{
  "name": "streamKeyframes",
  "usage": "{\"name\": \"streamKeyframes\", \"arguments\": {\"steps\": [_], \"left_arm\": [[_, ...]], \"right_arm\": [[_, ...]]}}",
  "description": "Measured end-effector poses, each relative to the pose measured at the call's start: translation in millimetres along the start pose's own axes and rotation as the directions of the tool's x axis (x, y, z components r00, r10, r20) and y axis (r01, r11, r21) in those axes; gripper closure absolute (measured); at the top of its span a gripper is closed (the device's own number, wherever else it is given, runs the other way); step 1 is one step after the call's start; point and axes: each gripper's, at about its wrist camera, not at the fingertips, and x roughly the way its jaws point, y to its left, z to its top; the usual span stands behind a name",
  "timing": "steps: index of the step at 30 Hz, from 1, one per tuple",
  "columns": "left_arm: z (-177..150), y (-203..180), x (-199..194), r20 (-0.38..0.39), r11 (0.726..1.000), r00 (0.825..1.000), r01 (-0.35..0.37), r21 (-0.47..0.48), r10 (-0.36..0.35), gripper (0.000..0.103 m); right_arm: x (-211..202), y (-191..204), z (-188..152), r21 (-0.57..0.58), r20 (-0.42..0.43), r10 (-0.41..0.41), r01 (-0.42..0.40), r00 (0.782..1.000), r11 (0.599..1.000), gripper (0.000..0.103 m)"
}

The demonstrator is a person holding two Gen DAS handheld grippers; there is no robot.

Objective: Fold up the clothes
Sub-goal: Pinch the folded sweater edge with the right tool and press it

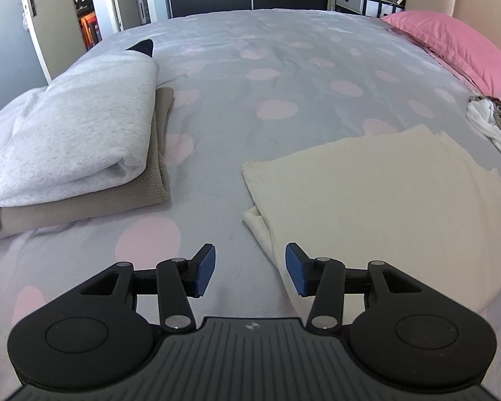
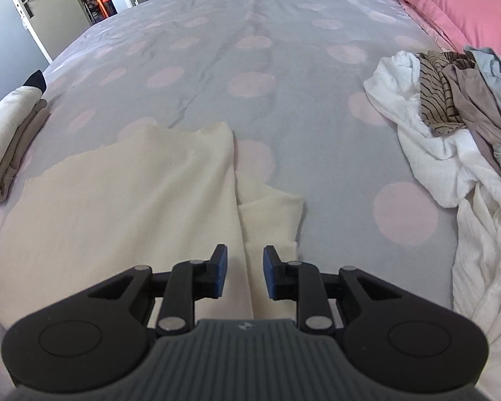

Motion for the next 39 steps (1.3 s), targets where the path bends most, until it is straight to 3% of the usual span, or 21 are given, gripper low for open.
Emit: {"name": "streamKeyframes", "arguments": {"steps": [6,7,8,9,11,13,21,27,30,34,39], "left_arm": [[8,2,27,-0.037,0.994,0.997,0.064,-0.086,-0.067,0.06],[8,0,29,-0.046,0.993,0.996,0.075,-0.09,-0.079,0.065],[7,-1,30,-0.052,0.993,0.995,0.08,-0.087,-0.085,0.074],[6,-3,31,-0.058,0.993,0.994,0.083,-0.082,-0.088,0.079],[5,-8,29,-0.054,0.994,0.995,0.086,-0.062,-0.089,0.097],[5,-13,27,-0.043,0.996,0.996,0.081,-0.039,-0.083,0.1],[12,-26,22,-0.032,0.997,0.996,0.077,-0.01,-0.077,0.1],[16,-27,29,-0.074,0.998,0.995,0.068,-0.004,-0.068,0.097],[21,-23,30,-0.058,0.996,0.995,0.083,-0.015,-0.083,0.083],[31,-16,45,-0.045,0.993,0.994,0.096,-0.066,-0.099,0.079],[42,-7,70,-0.04,0.984,0.992,0.11,-0.139,-0.116,0.079]], "right_arm": [[23,-1,7,0.049,-0.036,0.039,-0.037,0.999,0.998,0.077],[26,-1,6,0.054,-0.042,0.044,-0.042,0.998,0.998,0.079],[28,-1,6,0.055,-0.047,0.046,-0.044,0.998,0.998,0.093],[28,-1,5,0.055,-0.046,0.047,-0.044,0.998,0.997,0.098],[25,-1,4,0.059,-0.039,0.044,-0.042,0.998,0.997,0.098],[19,-2,4,0.065,-0.026,0.037,-0.035,0.999,0.997,0.099],[-8,-9,-9,0.026,-0.056,-0.057,0.059,0.997,0.998,0.1],[5,-17,-21,0.046,-0.092,-0.031,0.035,0.995,0.998,0.098],[1,-21,-12,0.062,-0.067,-0.007,0.011,0.998,0.998,0.092],[1,-30,12,0.114,-0.007,0.008,-0.007,1.0,0.993,0.08],[25,-35,41,0.182,0.019,0.05,-0.053,0.999,0.982,0.077]]}}
